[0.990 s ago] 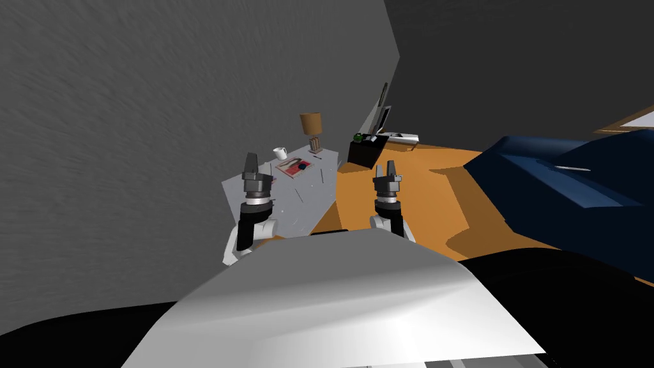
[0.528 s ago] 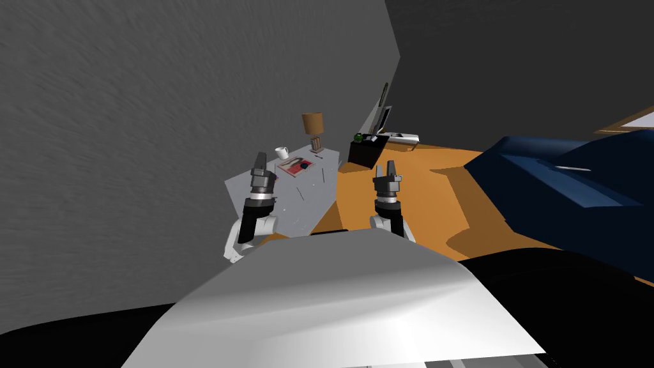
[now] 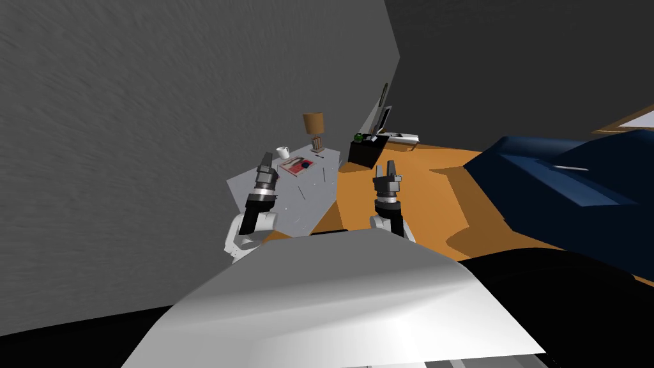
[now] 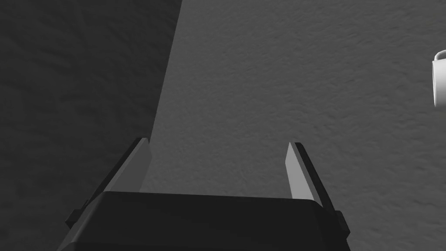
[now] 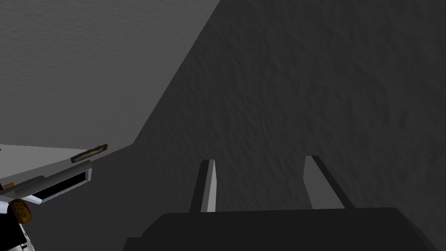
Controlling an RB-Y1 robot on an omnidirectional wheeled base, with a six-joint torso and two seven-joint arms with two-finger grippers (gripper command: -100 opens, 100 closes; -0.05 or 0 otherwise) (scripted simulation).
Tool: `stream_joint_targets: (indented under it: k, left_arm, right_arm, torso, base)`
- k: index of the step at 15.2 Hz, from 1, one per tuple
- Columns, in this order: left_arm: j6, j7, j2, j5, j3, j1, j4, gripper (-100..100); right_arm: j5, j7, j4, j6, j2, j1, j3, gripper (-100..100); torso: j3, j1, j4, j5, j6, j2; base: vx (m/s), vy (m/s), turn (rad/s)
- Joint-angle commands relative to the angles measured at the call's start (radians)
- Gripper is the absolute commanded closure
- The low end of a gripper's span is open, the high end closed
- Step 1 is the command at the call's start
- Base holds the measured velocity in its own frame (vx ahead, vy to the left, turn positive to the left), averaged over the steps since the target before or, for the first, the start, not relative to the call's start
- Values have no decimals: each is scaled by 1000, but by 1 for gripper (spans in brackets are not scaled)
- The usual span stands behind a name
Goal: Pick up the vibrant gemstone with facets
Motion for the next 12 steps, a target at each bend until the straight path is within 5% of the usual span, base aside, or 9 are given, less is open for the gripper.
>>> stream_joint_targets:
  k: [1, 12]
  left_arm:
    - [50, 0, 11, -9, -1, -34, 15, -100]
    - [274, -6, 38, -28, -3, -121, 56, -100]
  right_arm:
    - [0, 0, 0, 0, 0, 0, 0, 0]
    - [0, 0, 0, 0, 0, 0, 0, 0]
  torso:
    - [0, 0, 0, 0, 0, 0]
    - [0, -1, 0, 0, 0, -1]
  base:
    - [-14, 15, -8]
    - [-9, 9, -14]
